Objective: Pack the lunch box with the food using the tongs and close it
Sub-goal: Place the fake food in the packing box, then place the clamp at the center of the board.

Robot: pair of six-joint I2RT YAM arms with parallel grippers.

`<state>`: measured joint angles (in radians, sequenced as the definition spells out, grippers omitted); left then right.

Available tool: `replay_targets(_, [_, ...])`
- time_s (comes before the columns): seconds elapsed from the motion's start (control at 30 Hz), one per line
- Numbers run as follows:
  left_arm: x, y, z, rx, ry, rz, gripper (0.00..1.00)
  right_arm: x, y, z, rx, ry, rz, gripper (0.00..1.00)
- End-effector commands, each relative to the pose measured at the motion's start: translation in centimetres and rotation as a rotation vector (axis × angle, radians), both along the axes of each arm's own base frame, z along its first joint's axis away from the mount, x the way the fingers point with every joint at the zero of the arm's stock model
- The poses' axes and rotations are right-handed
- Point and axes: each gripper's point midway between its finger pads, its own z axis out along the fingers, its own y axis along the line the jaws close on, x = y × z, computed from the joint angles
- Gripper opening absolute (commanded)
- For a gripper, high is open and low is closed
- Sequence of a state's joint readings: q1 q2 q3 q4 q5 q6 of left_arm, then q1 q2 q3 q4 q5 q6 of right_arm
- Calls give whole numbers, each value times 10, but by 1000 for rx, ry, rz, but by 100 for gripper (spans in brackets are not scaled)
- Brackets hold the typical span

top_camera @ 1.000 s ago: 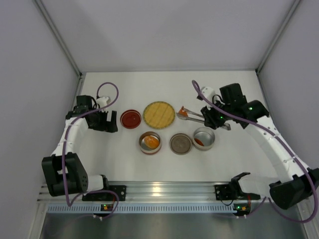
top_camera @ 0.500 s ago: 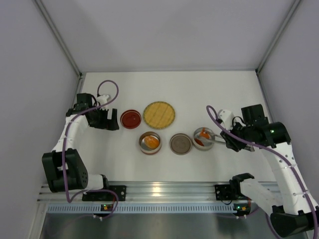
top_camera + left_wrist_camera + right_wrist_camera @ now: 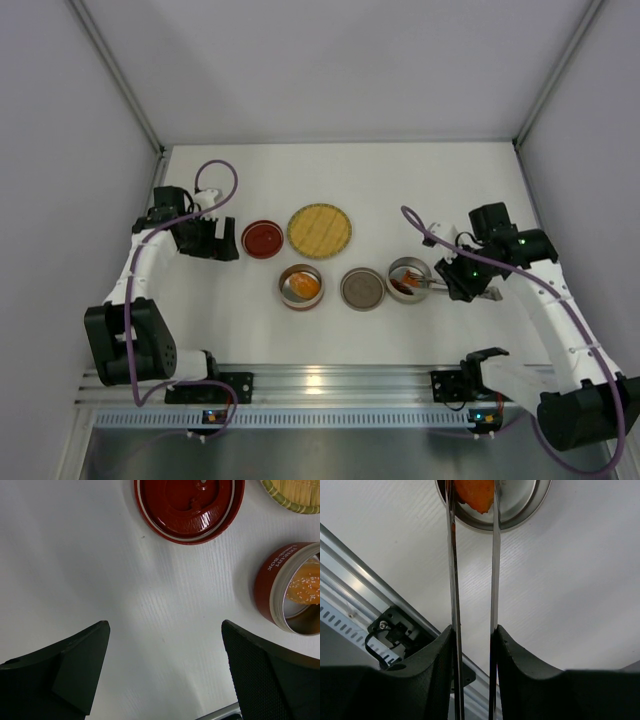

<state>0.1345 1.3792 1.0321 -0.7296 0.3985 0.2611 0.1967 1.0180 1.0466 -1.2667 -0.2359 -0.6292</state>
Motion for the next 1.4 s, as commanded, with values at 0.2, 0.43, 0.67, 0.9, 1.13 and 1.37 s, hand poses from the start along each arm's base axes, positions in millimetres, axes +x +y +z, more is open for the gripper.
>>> replay_targets(0.2, [6,2,13,18,-38,-6,98,30,8,24,55,-122,12,32])
replay_targets(0.43, [6,3,18,22,-48,-10,98,36,10,45,88,-161,5,49])
replay_targets(0.67, [6,8,24,59,-66,-11,98,38,9,54,90,-168,7,50])
replay_targets(0.9, [5,6,29,49,-71,-24,98,72,-3,81,216,-210,-137,39])
replay_targets(1.13, [5,6,29,53,-72,-30,98,154,-38,57,309,-187,-419,35])
replay_targets(1.37, [8,8,27,60,-72,-26,98,233,-68,33,309,-245,-578,36])
